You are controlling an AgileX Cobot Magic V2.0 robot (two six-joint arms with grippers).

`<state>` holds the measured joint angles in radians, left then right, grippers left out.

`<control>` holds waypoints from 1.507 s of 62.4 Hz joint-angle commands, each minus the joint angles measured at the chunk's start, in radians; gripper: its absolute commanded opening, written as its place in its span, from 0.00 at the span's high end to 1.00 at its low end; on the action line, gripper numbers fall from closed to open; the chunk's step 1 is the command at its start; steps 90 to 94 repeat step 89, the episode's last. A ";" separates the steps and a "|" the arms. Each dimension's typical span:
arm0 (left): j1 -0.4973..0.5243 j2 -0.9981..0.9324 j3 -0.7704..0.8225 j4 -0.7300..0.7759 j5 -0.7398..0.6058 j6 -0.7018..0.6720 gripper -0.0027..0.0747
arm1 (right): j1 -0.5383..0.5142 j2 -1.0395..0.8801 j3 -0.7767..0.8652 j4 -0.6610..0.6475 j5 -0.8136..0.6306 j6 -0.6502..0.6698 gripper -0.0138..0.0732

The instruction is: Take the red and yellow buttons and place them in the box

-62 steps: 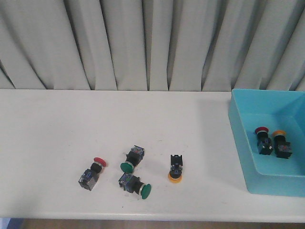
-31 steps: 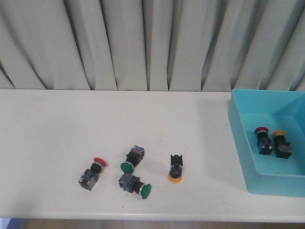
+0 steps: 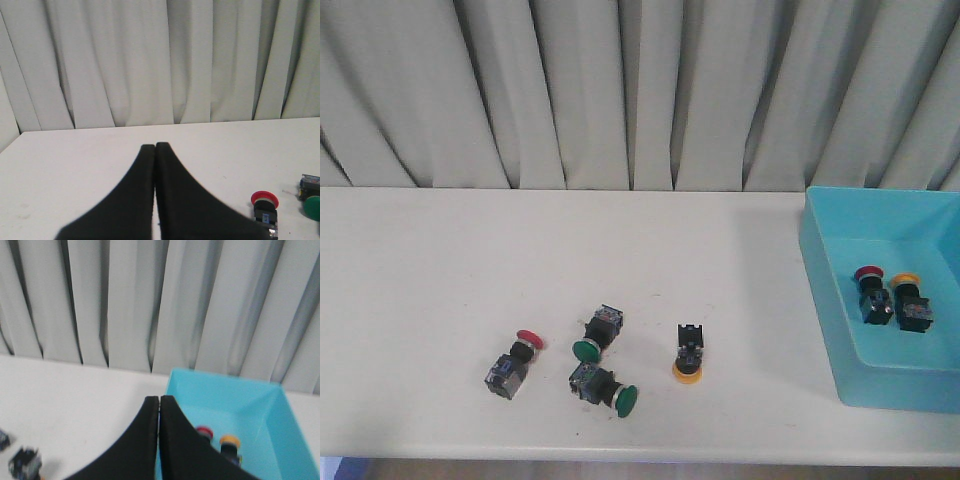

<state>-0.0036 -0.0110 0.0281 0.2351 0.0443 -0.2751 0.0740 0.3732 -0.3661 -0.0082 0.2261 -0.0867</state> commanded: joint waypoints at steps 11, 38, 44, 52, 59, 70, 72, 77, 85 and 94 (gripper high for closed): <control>-0.005 -0.015 0.046 -0.005 -0.064 -0.003 0.97 | -0.001 -0.237 0.298 -0.010 -0.162 0.046 0.85; -0.005 -0.014 0.046 -0.005 -0.064 -0.003 0.97 | -0.002 -0.394 0.402 -0.014 -0.155 0.093 0.85; -0.005 -0.014 0.046 -0.005 -0.064 -0.003 0.97 | -0.002 -0.394 0.402 -0.014 -0.153 0.093 0.85; -0.005 -0.014 0.046 -0.005 -0.064 -0.003 0.97 | -0.002 -0.393 0.402 -0.014 -0.153 0.093 0.85; -0.005 -0.014 0.046 -0.005 -0.064 -0.003 0.97 | -0.002 -0.393 0.402 -0.014 -0.153 0.093 0.85; -0.005 -0.014 0.046 -0.005 -0.064 -0.003 0.97 | -0.002 -0.393 0.402 -0.014 -0.153 0.093 0.85; -0.005 -0.014 0.046 -0.005 -0.064 -0.003 0.97 | -0.002 -0.393 0.402 -0.014 -0.153 0.093 0.85; -0.005 -0.014 0.046 -0.005 -0.064 -0.003 0.97 | -0.002 -0.393 0.402 -0.014 -0.153 0.093 0.85; -0.005 -0.014 0.046 -0.005 -0.064 -0.003 0.97 | -0.002 -0.393 0.402 -0.014 -0.153 0.093 0.85; -0.005 -0.014 0.046 -0.005 -0.064 -0.003 0.97 | -0.002 -0.393 0.402 -0.014 -0.153 0.093 0.85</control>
